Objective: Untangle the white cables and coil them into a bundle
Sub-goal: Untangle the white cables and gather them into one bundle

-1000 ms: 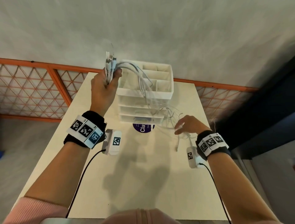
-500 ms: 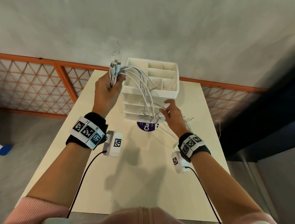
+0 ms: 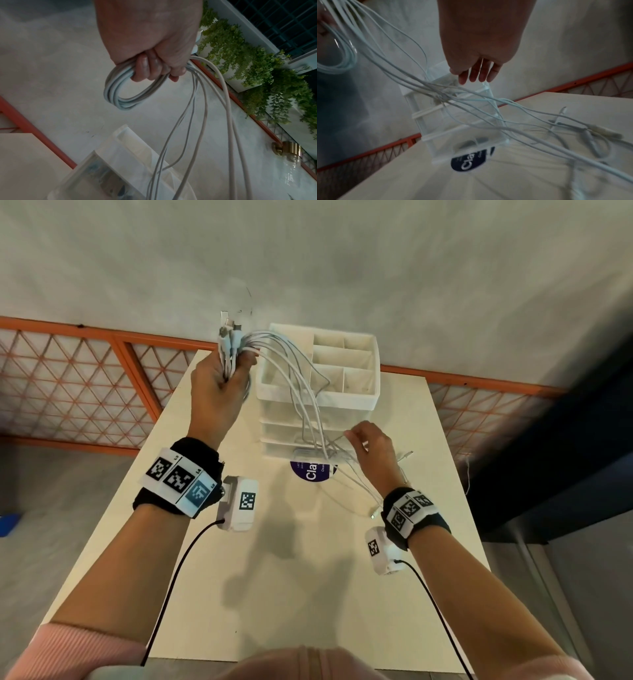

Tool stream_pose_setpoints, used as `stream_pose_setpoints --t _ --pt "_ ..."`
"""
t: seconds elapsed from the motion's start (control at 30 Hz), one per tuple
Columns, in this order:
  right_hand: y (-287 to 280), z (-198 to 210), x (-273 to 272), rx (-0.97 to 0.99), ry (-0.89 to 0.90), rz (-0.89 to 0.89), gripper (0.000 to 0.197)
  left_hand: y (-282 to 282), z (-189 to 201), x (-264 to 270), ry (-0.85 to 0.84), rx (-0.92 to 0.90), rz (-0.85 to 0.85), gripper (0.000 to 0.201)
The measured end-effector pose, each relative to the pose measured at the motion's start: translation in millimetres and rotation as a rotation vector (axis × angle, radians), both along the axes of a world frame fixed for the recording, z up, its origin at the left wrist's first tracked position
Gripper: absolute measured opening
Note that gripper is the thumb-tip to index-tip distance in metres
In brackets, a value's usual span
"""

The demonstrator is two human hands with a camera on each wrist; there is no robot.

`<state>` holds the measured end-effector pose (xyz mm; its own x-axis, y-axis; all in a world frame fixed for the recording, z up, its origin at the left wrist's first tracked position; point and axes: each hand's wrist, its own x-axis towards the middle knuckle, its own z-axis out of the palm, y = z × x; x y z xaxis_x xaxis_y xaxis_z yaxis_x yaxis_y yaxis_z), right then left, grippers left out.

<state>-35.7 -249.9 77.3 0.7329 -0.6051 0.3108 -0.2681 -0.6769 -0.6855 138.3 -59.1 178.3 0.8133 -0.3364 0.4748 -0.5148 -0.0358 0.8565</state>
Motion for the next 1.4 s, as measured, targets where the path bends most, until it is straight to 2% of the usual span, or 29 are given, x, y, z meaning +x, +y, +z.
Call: stream_pose_setpoints --t 0.13,0.2,0.4,0.5,0.57,0.67,0.77,0.83,0.9,0.97,1.03,1.1,1.17,1.2,1.27,1.33,1.37,1.4 --pt "7.4 14.6 18.9 0.064 0.112 0.107 0.012 -2.1 -0.9 -6.1 -0.013 -0.008 0.005 0.030" --pt "9.4 10.7 23.5 0.077 0.192 0.134 0.009 0.8 0.3 -7.0 -0.015 -0.003 0.011 0.029" --pt "12.6 -4.8 15.6 0.149 0.285 0.189 0.006 10.0 3.2 -7.0 -0.018 0.023 0.043 0.017" --pt "5.6 -13.3 0.9 0.061 0.239 0.119 0.008 12.9 1.2 -1.8 -0.043 0.021 0.104 0.041" --pt "-0.6 -20.0 -15.4 -0.012 0.202 0.026 0.014 14.5 3.3 0.3 -0.039 0.034 0.134 0.047" --pt "-6.0 -29.8 -40.1 -0.191 0.140 -0.138 0.011 14.3 3.4 -1.0 -0.056 0.128 0.169 0.039" --pt "-6.5 -33.4 -49.9 -0.243 0.253 -0.213 0.008 10.6 3.0 -12.4 -0.125 0.188 0.154 0.025" --pt "-7.3 -31.7 -47.2 -0.146 0.451 -0.161 0.024 6.8 2.2 -19.3 -0.168 0.212 0.105 0.027" --pt "-4.9 -14.4 -41.0 -0.011 0.665 -0.072 0.062 4.6 1.4 -20.5 -0.212 0.252 0.097 0.033" --pt "1.5 17.1 -29.6 0.076 0.813 0.106 0.109 4.5 0.2 -17.3 -0.264 0.332 0.089 0.035" --pt "10.9 53.8 -18.6 0.165 0.809 0.300 0.138 4.5 -0.6 -17.6 -0.327 0.451 0.051 0.031" --pt "22.3 84.2 -9.0 0.281 0.632 0.393 0.146 3.5 -1.6 -23.3 -0.370 0.578 0.006 0.029" --pt "33.3 100.0 3.8 0.360 0.396 0.429 0.141 1.7 -1.8 -33.1 -0.364 0.664 -0.027 0.031" --pt "38.4 102.0 10.1 0.383 0.296 0.444 0.131 1.6 -1.7 -37.2 -0.347 0.685 -0.046 0.032" --pt "42.1 95.4 17.0 0.341 0.180 0.460 0.095 3.2 -2.2 -41.1 -0.305 0.702 -0.114 0.033" --pt "35.8 81.8 16.5 0.162 0.203 0.439 0.044 8.9 1.2 -39.5 -0.271 0.735 -0.154 0.033" --pt "30.7 72.7 14.1 0.098 0.266 0.420 0.028 12.5 3.7 -36.9 -0.252 0.769 -0.164 0.033" --pt "26.5 65.3 9.2 0.086 0.339 0.404 0.023 15.8 6.1 -34.6 -0.223 0.807 -0.191 0.033"
